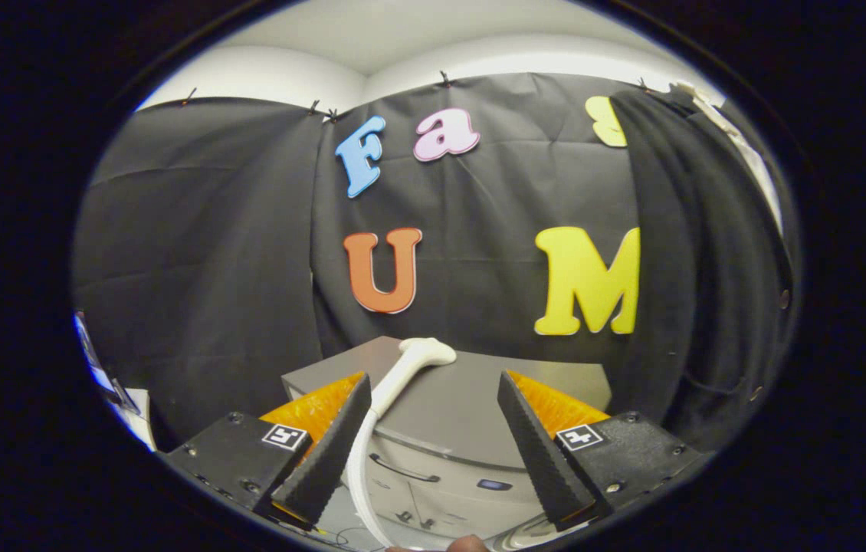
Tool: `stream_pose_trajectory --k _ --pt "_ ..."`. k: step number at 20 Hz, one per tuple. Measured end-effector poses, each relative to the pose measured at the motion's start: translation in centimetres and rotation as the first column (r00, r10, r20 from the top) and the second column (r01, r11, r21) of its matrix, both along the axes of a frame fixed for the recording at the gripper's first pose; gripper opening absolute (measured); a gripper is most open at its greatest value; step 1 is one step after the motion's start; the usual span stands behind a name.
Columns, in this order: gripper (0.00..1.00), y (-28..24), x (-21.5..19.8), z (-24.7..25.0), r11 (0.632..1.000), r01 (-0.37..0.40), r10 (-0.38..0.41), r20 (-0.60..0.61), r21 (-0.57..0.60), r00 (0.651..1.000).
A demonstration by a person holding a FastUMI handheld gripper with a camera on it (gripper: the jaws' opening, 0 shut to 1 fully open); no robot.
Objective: Iron the clothes twice with a garment steamer, once on the left side and once on the right side.
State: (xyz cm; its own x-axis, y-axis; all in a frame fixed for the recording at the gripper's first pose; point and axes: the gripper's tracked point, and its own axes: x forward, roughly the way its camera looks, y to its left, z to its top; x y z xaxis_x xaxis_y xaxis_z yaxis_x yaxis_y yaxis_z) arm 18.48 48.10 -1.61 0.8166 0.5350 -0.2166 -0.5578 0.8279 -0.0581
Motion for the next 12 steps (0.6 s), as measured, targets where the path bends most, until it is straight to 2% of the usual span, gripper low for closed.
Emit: stream_pose_trajectory --k 5,9,12 --pt "1.00 5.9 3.9 -2.2 0.998 -0.034 0.028 -0.109 -0.053 0.994" --pt "1.00 8.6 7.4 -4.8 0.990 0.003 -0.025 -0.150 -0.142 0.988" --pt "1.00 10.2 9.5 -6.9 0.985 0.045 -0.083 -0.225 -0.169 0.971"
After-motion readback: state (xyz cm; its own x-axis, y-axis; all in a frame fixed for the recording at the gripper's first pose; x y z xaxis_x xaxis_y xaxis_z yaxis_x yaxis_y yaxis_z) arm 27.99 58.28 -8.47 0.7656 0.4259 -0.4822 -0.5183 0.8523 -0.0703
